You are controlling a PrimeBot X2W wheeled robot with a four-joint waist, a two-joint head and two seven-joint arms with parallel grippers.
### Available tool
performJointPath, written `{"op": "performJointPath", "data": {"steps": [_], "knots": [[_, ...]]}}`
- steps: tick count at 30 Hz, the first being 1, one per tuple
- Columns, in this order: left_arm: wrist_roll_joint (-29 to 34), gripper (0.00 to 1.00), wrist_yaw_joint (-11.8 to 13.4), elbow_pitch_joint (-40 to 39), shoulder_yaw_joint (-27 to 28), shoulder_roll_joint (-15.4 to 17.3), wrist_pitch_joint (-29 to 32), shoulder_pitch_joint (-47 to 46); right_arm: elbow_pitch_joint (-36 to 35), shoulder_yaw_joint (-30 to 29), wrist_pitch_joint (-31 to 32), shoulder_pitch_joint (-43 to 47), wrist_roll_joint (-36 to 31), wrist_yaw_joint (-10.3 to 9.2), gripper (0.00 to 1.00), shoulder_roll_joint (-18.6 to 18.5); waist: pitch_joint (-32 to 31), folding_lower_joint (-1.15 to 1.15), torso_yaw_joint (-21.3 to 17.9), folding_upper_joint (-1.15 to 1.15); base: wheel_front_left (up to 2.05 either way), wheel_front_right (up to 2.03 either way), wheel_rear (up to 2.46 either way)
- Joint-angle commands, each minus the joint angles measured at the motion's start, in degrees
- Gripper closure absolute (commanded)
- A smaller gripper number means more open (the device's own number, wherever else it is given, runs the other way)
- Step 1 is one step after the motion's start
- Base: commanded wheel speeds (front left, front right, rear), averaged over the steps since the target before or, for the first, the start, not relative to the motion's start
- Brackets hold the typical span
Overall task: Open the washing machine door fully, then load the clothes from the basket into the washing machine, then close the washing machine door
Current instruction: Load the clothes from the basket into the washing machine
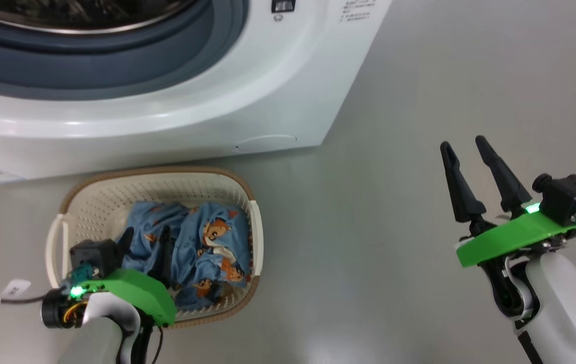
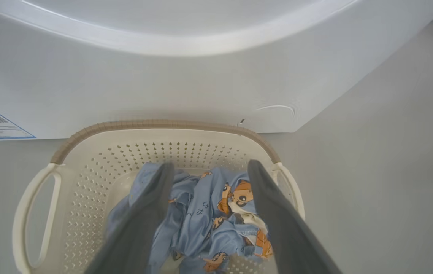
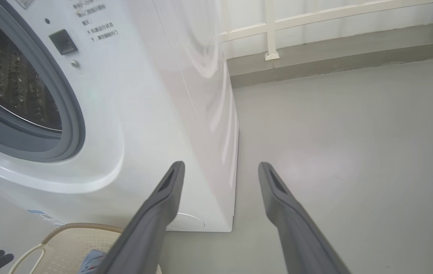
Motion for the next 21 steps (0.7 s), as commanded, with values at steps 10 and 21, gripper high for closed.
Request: {"op": "performJointPath", "data": {"steps": [10,21], "knots": [[-1.1,0.00,-5.6,15.5,-0.9,-1.0,2.3,-9.9,-2.5,0.7,-0.5,-3.7,0.1,0.26,0.00,0.0,11.4,0.00,-3.7,0.00,0.00,0.00,0.00],[-2.0,0.00,-9.0,27.3,-4.6,-1.8,4.3,-18.7,-3.6,0.7,-0.5,-6.5,0.0,0.26,0.00,1.4,18.7,0.00,-6.5,0.00,0.00,0.00,0.00]]}}
